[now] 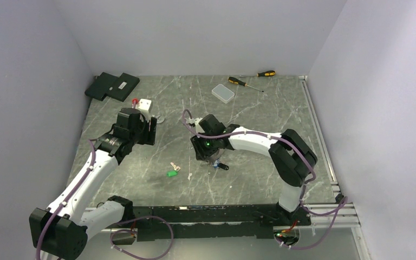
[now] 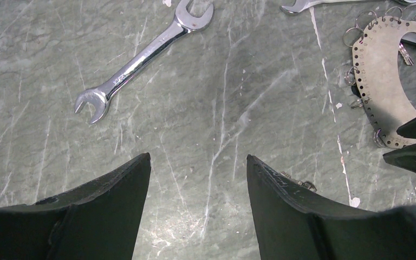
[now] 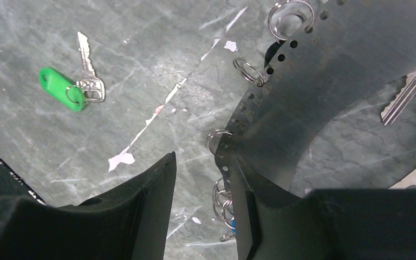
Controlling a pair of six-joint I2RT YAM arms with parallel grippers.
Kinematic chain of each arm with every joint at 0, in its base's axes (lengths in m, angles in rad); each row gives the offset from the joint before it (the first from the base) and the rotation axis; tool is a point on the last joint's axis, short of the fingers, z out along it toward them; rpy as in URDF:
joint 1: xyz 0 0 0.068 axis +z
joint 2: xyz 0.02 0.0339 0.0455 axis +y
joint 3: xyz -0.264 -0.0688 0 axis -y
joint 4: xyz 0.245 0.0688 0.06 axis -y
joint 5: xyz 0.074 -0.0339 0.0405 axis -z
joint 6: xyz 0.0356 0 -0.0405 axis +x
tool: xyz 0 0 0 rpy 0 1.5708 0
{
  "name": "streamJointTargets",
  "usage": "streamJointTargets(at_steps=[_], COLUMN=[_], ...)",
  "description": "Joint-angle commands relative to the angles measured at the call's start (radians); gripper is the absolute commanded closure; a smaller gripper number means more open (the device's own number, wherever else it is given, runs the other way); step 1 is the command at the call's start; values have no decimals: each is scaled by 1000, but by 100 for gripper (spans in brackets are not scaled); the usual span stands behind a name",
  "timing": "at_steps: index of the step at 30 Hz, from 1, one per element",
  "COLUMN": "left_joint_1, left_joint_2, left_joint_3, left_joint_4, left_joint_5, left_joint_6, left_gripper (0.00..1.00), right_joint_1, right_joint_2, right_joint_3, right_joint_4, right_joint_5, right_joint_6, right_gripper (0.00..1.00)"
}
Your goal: Put the keys on the keyring
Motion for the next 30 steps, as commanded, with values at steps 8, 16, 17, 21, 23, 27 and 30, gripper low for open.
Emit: streamJointTargets(at_steps=[8, 16, 17, 21, 23, 27, 30], left_joint_1=[-3, -3, -3, -3, -3, -3, -3], left_joint_2=[-26, -23, -24, -24, -24, -26, -26], left_joint_3=[33, 33, 33, 32, 34, 34, 33], left_joint_4=[18, 20, 20, 19, 20, 21, 21], left_joint_5=[21, 20, 18, 19, 21, 23, 23], left_joint_6=[8, 9, 9, 9, 9, 8, 8], left_gripper=[30, 30, 30, 30, 30, 30, 30], right_joint_1=[14, 36, 37, 42, 49, 68, 78], right_joint_2=[63, 82, 84, 86, 91, 106, 115], right_joint_3=[58, 95, 96, 96, 99, 107, 110], right_joint_4=[-3, -40, -45, -63, -73, -83, -80], right_joint_5=[3, 40, 56, 108, 133, 156, 164], right_joint_6=[35, 39, 41, 56, 57, 51, 48], right_gripper=[58, 62, 63, 67, 68, 71, 73])
